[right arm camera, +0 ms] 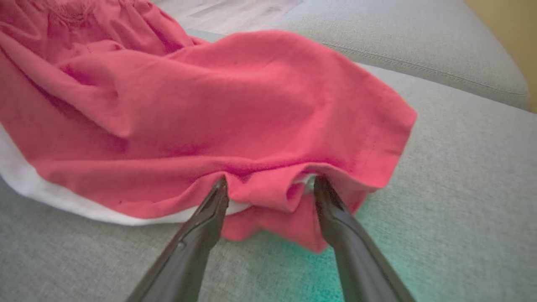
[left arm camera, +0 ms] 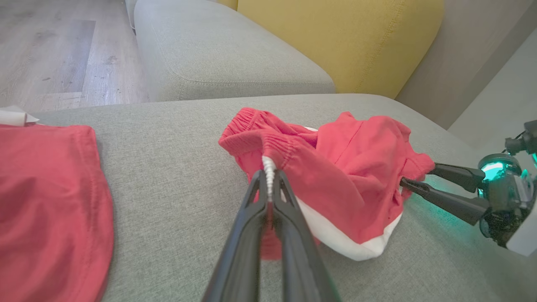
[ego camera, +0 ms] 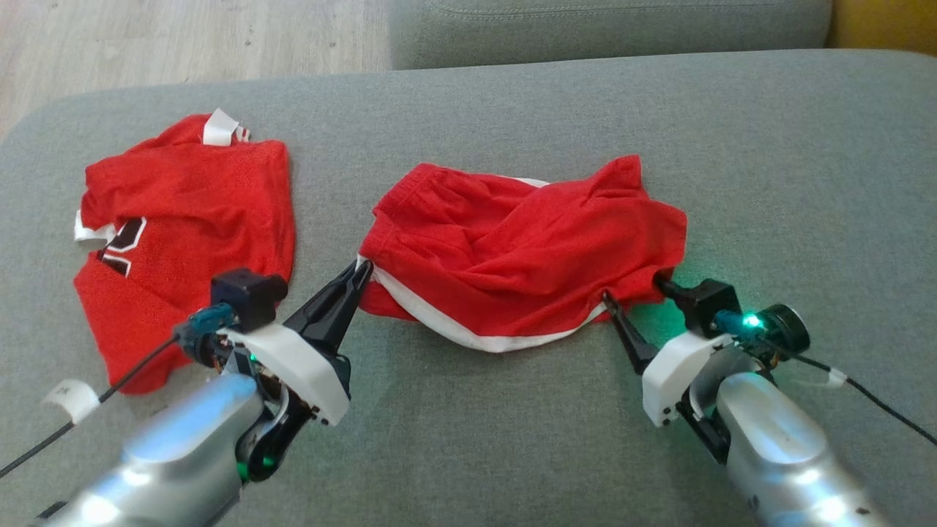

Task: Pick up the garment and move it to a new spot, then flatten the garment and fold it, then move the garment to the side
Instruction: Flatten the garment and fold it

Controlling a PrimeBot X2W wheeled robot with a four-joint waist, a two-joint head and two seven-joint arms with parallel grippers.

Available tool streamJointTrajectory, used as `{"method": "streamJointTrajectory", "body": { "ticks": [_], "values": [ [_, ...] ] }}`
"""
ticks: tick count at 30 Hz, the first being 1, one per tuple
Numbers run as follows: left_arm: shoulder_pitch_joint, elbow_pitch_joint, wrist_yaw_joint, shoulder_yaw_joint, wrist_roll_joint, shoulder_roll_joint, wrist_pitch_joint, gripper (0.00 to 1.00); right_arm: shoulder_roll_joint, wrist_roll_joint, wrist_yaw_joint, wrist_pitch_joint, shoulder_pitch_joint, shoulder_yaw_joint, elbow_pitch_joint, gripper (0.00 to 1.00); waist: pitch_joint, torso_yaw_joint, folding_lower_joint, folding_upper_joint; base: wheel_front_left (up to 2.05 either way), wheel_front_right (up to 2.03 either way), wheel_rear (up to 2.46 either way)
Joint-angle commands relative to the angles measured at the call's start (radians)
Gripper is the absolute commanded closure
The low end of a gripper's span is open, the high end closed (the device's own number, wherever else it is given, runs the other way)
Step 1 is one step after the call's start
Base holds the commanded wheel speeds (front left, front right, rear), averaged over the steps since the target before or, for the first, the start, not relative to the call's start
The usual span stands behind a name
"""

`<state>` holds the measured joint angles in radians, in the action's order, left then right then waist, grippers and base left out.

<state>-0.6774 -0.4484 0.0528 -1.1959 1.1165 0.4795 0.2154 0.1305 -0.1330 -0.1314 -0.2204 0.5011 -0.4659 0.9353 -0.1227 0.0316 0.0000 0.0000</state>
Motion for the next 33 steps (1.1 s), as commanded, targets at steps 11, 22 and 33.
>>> {"method": "streamJointTrajectory", "body": {
  "ticks": [11, 22, 33],
  "values": [
    [-0.056, 0.013, -0.001, 0.037, -0.001, 0.023, 0.001, 1.0, -0.01, -0.108, 0.001, -0.012, 0.046, -0.018, -0.004, 0.0, -0.003, -0.005, 0.0, 0.0, 0.0, 0.0, 0.0],
    [-0.062, 0.013, -0.001, 0.032, -0.003, 0.021, -0.003, 1.0, -0.012, -0.22, 0.001, -0.004, 0.081, -0.021, 0.04, 0.0, -0.009, 0.009, 0.0, 0.0, 0.0, 0.0, 0.0],
    [-0.073, 0.017, -0.003, 0.03, -0.006, 0.02, -0.006, 1.0, -0.015, -0.321, 0.001, 0.04, 0.104, -0.069, 0.078, 0.0, -0.018, 0.01, 0.0, 0.0, 0.0, 0.0, 0.0]
  ]
}}
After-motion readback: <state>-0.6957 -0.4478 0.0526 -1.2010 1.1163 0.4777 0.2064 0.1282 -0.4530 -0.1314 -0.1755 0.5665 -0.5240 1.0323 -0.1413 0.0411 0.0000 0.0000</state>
